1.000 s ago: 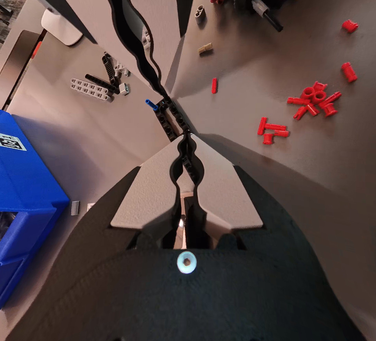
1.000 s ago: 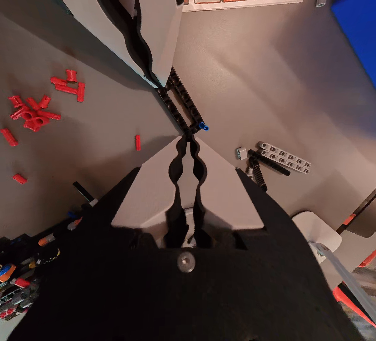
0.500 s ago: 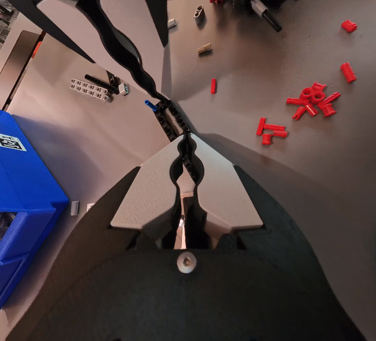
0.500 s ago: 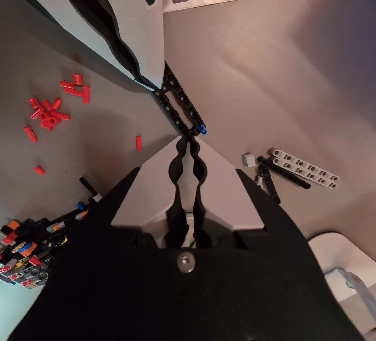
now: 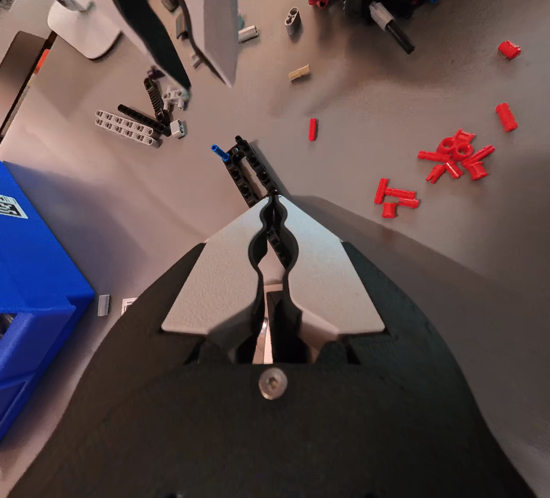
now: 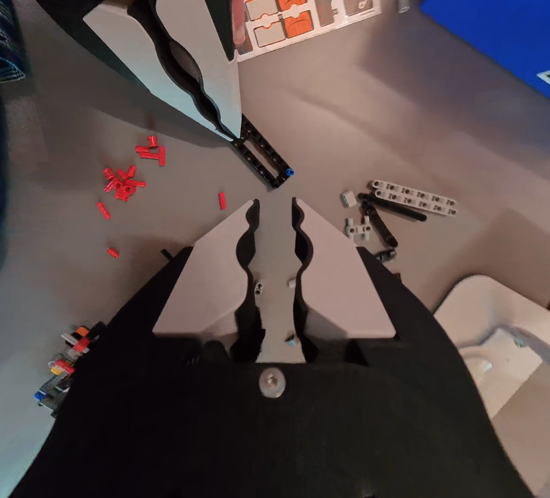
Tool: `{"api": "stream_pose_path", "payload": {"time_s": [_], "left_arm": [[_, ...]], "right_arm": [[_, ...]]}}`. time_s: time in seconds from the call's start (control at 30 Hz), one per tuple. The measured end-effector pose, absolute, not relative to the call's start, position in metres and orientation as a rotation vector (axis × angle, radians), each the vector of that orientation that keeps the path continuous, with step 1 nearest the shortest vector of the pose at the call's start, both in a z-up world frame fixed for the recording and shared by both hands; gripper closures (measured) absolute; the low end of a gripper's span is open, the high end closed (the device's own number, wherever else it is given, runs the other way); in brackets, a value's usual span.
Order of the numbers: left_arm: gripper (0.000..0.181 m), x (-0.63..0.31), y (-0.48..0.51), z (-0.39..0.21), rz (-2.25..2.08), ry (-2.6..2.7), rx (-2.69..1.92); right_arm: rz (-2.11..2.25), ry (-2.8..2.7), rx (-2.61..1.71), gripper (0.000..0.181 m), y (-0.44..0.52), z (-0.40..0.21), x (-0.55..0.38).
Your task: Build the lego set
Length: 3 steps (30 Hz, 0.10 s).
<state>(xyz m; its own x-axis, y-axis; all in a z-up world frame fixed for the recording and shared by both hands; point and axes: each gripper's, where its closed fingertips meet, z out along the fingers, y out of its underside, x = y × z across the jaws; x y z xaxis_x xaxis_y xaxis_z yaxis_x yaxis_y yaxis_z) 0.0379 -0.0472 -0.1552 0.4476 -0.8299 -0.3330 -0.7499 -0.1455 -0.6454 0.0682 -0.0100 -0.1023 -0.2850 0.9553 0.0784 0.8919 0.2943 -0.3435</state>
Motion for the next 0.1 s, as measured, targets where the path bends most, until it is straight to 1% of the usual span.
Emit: {"api": "stream_pose_path", "payload": {"time_s": [0.1], "left_arm": [[0.181, 0.039, -0.046, -0.155, -0.150, 1.313, -1.941]], "right_arm": [[0.349, -2.201, -1.694, 0.164, -0.011, -0.086, 0.078]]}}
